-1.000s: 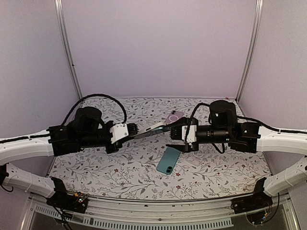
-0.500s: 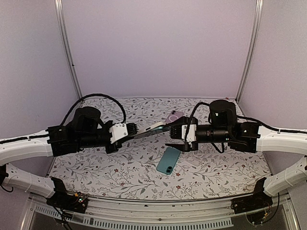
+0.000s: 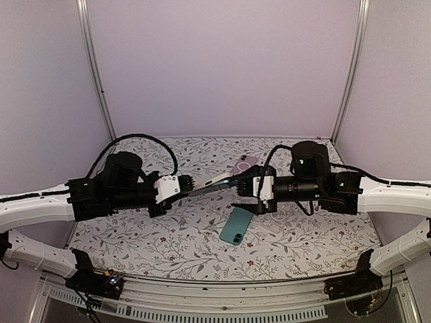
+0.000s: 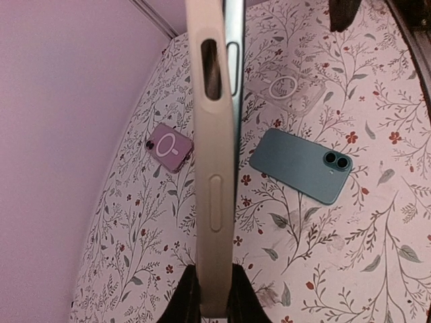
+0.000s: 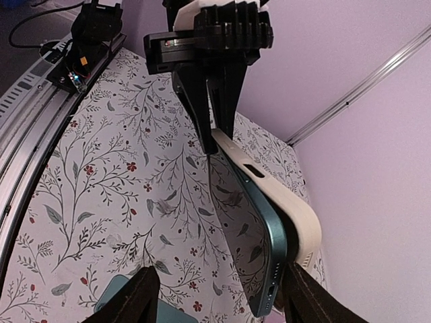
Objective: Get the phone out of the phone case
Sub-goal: Pass from the left arm to the right
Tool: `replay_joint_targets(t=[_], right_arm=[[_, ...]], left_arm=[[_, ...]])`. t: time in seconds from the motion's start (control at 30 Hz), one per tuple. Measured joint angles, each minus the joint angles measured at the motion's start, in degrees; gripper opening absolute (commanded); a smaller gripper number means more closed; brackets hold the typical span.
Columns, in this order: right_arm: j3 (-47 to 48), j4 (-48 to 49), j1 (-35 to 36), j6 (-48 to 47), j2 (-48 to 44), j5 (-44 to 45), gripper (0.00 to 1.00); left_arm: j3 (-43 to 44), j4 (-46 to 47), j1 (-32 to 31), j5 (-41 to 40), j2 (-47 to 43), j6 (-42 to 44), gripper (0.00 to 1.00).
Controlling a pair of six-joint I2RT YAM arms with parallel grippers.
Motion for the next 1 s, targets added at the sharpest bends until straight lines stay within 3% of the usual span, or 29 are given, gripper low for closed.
replay_joint_targets(t=[0.2, 0.5, 1.0], right_arm=[[0.70, -0.15, 0.00, 0.15, 0.26, -1.14, 0.62], [1.57, -1.40, 0.07, 0.61, 0.74, -2.95, 0.49], [3.67, -2.03, 0.11, 1.62, 4.02, -3.28, 0.35]], left_arm=[[0.00, 0.28, -0.33, -0.79, 0.00, -0.02, 0.00], [-0.02, 0.13, -1.07, -0.94, 0.00, 0.22, 0.00], [-1.22, 0.24, -2.43, -4.26, 0.00, 1.31, 0.00]])
